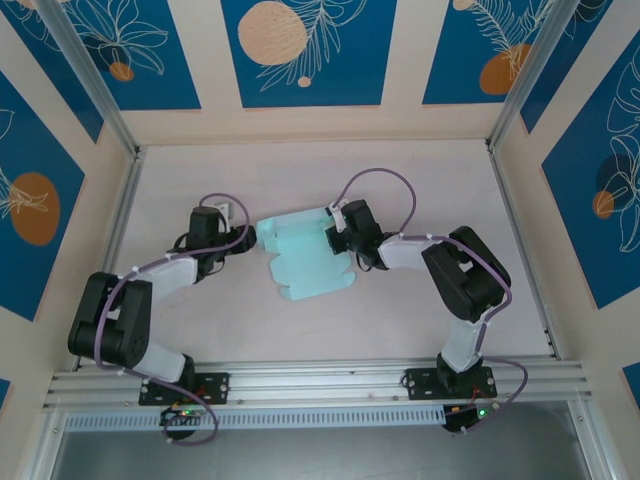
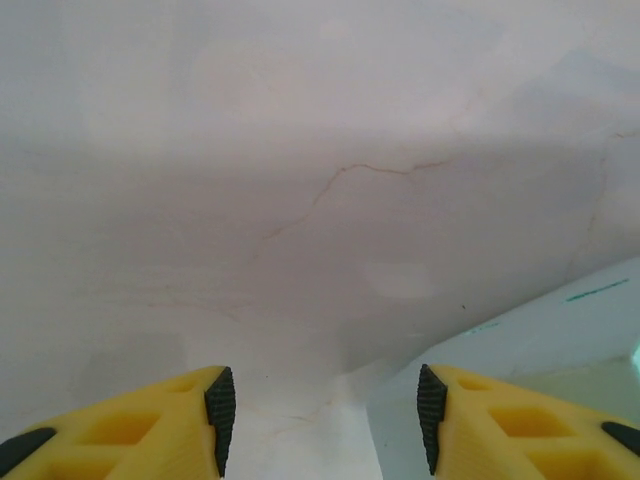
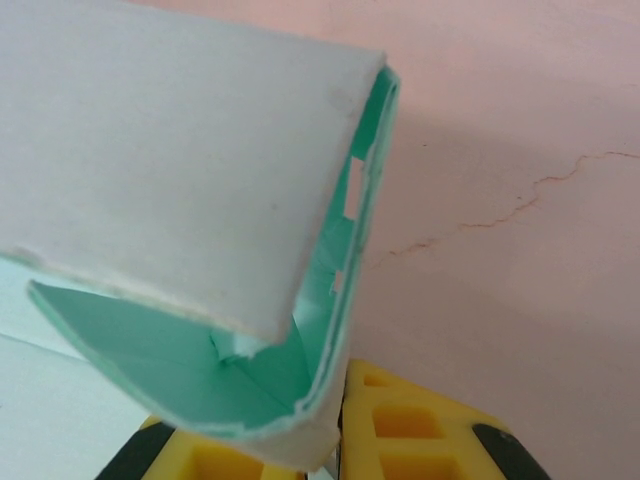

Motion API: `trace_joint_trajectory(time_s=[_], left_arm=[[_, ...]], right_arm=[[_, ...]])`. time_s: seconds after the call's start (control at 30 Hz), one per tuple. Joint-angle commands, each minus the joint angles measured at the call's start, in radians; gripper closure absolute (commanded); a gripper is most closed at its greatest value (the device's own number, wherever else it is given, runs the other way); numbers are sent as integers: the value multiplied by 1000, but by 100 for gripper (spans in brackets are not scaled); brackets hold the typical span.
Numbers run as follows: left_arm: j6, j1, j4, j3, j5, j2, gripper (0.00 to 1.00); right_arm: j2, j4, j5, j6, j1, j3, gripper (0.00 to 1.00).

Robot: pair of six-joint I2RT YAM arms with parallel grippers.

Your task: Fold the paper box

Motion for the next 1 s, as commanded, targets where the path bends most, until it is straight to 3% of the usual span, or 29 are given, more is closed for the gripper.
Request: trace_joint_trajectory(time_s=[0.0, 0.3, 0.97], left_arm=[[25, -26, 47, 26, 74, 13, 50], [44, -82, 47, 11, 104, 2, 54], [191, -169, 56, 80, 158, 67, 50]], right_arm=[[22, -29, -21, 11, 7, 29, 86], [24, -50, -32, 14, 8, 52, 86], [28, -58, -33, 18, 20, 63, 86]])
